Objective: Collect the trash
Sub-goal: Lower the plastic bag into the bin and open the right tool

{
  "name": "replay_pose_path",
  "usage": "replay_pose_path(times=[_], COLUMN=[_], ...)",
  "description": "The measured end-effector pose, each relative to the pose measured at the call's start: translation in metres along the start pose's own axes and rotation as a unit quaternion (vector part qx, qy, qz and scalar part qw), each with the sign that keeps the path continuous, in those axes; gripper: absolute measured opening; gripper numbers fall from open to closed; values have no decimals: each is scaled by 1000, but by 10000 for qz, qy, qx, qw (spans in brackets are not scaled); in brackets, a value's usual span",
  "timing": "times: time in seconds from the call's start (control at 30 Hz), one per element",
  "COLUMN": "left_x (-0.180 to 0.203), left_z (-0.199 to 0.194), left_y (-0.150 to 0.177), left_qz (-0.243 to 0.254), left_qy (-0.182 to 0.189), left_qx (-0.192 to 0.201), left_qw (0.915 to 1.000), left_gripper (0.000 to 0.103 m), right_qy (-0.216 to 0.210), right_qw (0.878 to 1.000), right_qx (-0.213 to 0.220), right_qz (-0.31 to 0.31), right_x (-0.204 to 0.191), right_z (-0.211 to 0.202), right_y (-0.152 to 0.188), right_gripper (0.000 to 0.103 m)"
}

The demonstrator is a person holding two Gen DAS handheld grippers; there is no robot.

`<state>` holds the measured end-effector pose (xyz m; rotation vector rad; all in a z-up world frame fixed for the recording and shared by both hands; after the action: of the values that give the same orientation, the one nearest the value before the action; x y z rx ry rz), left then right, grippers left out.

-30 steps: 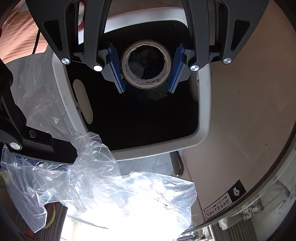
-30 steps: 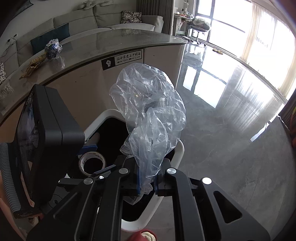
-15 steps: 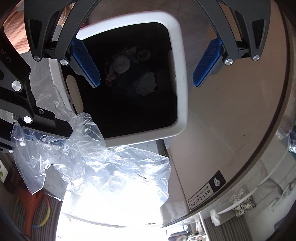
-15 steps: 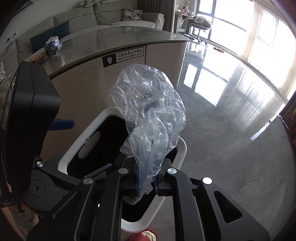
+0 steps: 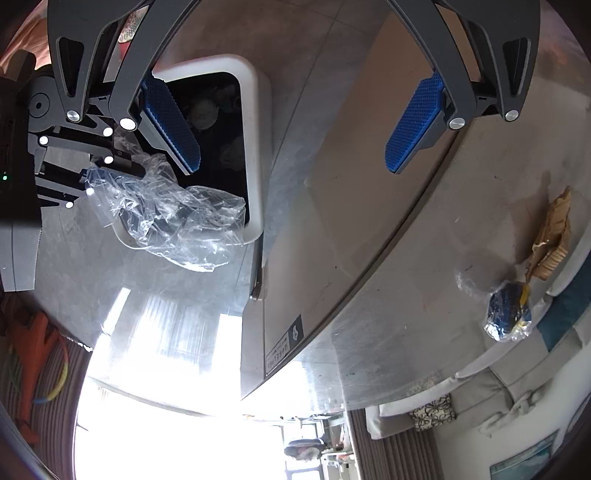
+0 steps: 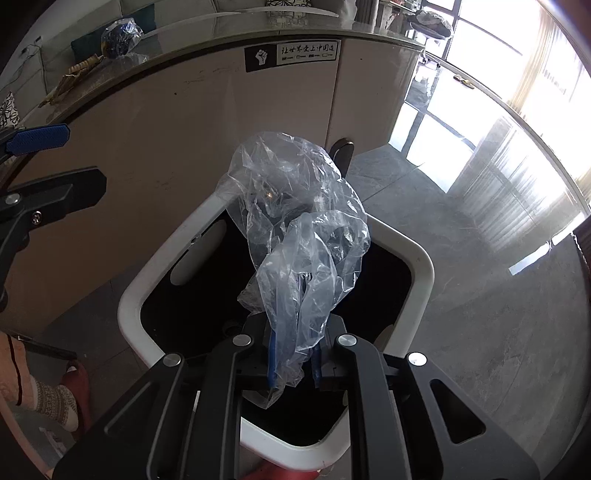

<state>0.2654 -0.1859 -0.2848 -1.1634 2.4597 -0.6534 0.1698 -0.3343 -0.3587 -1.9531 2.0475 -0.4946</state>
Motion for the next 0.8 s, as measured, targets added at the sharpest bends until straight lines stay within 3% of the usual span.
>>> replay_pose_path(times=[0.33, 0.4, 0.47, 0.6, 0.8], left_x=[-18, -20, -24, -31, -44], left_z=[-18, -22, -26, -30, -38], left_y=[10, 9, 10, 13, 15], left_qz=[-171, -191, -205, -285, -442], left_qy=[37, 51, 17, -16, -97], left_qx=[127, 152, 193, 228, 309], left_qw=[9998, 9997, 9996, 9993, 9985], left_gripper=[100, 100, 100, 100, 100], right_qy=[113, 237, 343, 546, 567], right_qw=[9942, 9930, 9935, 9962, 9982], right_qx=[-1062, -1153, -1078, -680, -207], right_qz=[-104, -102, -81, -69, 68], right_x=[-12, -14, -15, -16, -17], right_z=[47, 49, 46, 30, 6], right_y=[13, 15, 13, 3, -10], right_gripper=[19, 57, 76, 85, 88])
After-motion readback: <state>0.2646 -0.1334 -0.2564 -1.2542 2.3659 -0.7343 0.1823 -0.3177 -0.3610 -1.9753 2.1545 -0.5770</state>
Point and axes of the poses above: each gripper's, at about its wrist camera, not at the fingertips, and z roughly the way its jaws point, x to its right, y to its underside, the point moved 4 cm from there along z, roughly the way its jaws point, and after that the axes turned 3 degrees about -x, right-handed, at the moved point
